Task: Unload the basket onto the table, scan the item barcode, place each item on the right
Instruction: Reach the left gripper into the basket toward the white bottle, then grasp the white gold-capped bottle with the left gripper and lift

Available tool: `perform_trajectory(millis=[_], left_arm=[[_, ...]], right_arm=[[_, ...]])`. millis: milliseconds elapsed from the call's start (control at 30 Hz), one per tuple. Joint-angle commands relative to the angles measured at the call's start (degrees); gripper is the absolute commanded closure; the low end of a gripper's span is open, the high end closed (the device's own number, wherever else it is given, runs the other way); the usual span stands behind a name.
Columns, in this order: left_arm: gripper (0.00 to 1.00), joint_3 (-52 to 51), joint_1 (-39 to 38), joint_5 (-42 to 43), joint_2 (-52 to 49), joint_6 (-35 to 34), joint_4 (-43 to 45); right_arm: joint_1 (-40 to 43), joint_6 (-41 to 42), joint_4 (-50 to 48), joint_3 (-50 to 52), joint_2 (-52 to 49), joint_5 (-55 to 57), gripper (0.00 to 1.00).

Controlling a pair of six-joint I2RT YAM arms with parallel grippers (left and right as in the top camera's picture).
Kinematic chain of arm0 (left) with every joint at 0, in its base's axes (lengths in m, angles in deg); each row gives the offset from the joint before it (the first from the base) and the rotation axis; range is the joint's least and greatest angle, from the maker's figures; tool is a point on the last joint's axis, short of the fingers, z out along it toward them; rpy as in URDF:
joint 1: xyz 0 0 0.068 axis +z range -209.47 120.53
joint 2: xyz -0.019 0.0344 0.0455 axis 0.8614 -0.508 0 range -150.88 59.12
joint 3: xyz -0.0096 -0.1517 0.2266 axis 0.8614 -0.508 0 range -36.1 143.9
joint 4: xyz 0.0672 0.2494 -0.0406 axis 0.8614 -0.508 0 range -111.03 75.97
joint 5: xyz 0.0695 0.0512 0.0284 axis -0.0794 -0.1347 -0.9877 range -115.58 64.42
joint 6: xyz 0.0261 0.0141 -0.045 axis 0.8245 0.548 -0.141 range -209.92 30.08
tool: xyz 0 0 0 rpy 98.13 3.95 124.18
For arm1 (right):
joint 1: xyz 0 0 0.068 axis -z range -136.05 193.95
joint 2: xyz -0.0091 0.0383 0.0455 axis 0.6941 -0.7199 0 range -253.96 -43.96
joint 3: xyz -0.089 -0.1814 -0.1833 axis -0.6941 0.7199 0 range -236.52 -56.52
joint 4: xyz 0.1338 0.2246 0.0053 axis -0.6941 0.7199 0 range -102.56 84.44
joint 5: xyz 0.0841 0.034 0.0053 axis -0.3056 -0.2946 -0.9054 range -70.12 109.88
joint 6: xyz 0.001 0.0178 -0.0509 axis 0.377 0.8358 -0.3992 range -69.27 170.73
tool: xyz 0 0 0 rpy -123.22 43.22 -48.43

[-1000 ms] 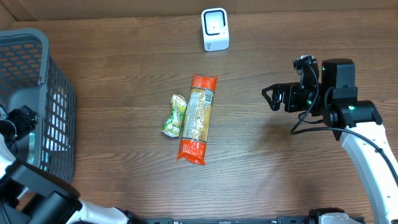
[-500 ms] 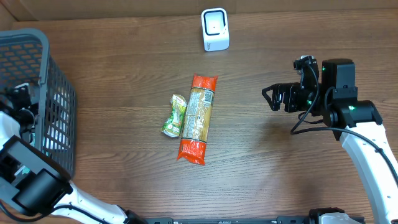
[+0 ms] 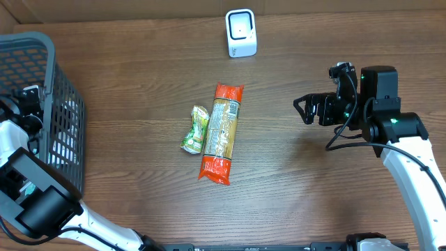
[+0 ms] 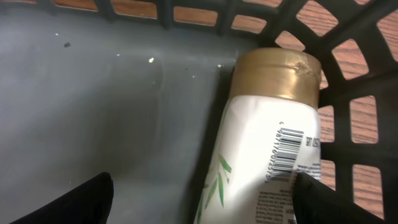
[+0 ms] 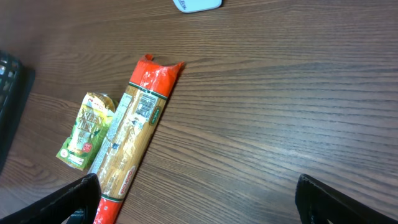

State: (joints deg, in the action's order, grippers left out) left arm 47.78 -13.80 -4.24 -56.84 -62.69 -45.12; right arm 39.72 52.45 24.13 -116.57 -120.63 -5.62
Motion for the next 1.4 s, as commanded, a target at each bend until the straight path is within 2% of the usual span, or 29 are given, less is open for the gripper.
perform_trajectory(millis=[0, 333, 467, 533, 667, 800, 833, 1167, 1233, 1367], left_arm=[[0.17, 0.0, -0.9, 1.7, -2.4, 2.7, -2.5], [0.19, 1.4, -1.0, 2.8, -2.3, 2.6, -6.2], [0.26, 1.4, -1.0, 2.6, -2.4, 2.6, -7.6], [0.37, 1.3, -1.0, 1.7, -2.6, 2.6, -8.1], [0.67, 1.3, -1.0, -2.2, -2.8, 1.9, -8.8], [0.93, 1.2, -1.0, -5.7, -2.8, 0.2, -9.2], [0.96, 1.2, -1.0, -6.5, -2.8, -0.7, -9.1], [0.96, 4.7, -1.0, -8.5, -0.6, -4.0, -11.3], [0.96, 9.2, -1.0, -11.5, 1.6, -8.9, -13.5], [0.96, 16.7, -1.1, -15.8, 6.1, -14.2, -16.9]], right_arm=[[-0.3, -0.1, -0.4, -1.4, 0.0, -0.1, 0.0], [-0.3, 0.0, -0.6, -1.4, 0.0, -0.4, 0.0], [-0.3, 0.0, -0.6, -1.4, 0.0, -0.3, 0.0], [-0.3, 0.0, -0.7, -1.4, 0.0, -0.3, 0.0], [-0.3, -0.1, -0.9, -1.4, 0.0, -0.3, 0.0], [-0.3, -0.1, -0.9, -1.4, 0.0, -0.3, 0.0], [-0.3, -0.1, -0.9, -1.4, 0.0, -0.3, 0.0], [-0.3, 0.0, -1.5, -1.4, 0.0, -0.3, 0.0], [-0.3, -0.1, -1.5, -1.4, 0.0, -0.3, 0.0], [-0.3, -0.1, -1.5, -1.4, 0.0, -0.3, 0.0]])
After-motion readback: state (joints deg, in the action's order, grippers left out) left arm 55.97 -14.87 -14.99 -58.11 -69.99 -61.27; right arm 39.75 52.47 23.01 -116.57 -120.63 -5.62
